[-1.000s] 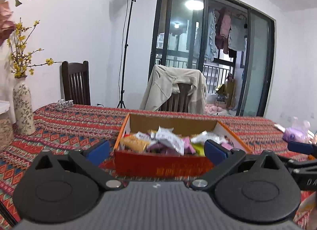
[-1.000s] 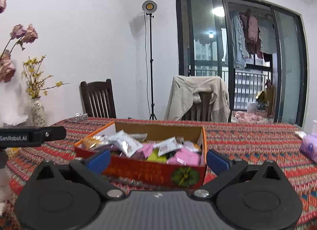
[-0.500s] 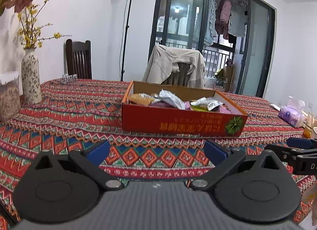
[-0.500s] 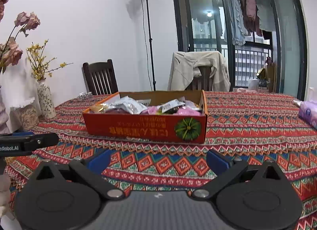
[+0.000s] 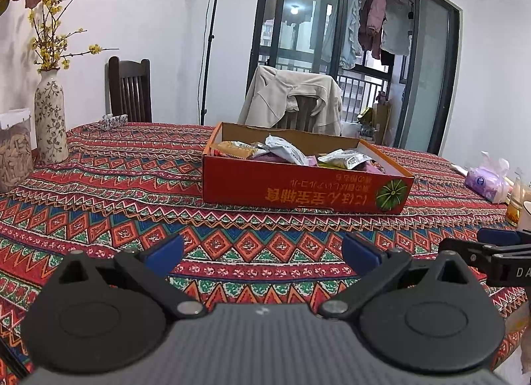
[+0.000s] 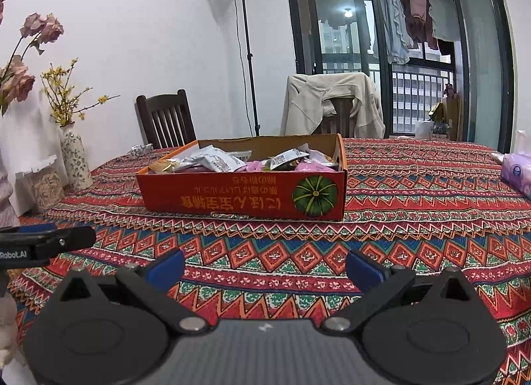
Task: Organize snacks
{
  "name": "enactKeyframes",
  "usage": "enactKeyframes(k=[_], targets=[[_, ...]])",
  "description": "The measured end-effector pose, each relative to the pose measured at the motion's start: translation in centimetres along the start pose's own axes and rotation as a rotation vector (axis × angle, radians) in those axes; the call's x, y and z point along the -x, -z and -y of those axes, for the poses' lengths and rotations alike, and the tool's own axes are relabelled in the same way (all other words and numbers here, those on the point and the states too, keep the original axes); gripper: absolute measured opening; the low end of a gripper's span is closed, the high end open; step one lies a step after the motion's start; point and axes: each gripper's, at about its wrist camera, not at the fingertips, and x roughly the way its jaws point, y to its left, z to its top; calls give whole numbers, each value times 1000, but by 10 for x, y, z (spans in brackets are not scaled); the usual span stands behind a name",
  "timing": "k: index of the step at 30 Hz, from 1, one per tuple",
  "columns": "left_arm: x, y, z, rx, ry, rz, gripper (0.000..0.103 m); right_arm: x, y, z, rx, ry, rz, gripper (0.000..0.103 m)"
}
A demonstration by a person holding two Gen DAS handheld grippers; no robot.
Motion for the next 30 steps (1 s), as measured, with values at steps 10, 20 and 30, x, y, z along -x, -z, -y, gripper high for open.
enactKeyframes(k=[10,20,30], targets=[[-2,3,2,-6,1,-6,103,-1,2,1,-5,1,-4,103],[-2,3,3,-7,4,-7,103,-1,2,1,-4,1,-5,103],[-2,4,3,-6,4,-10,103,-1,2,1,-4,0,-5,103]])
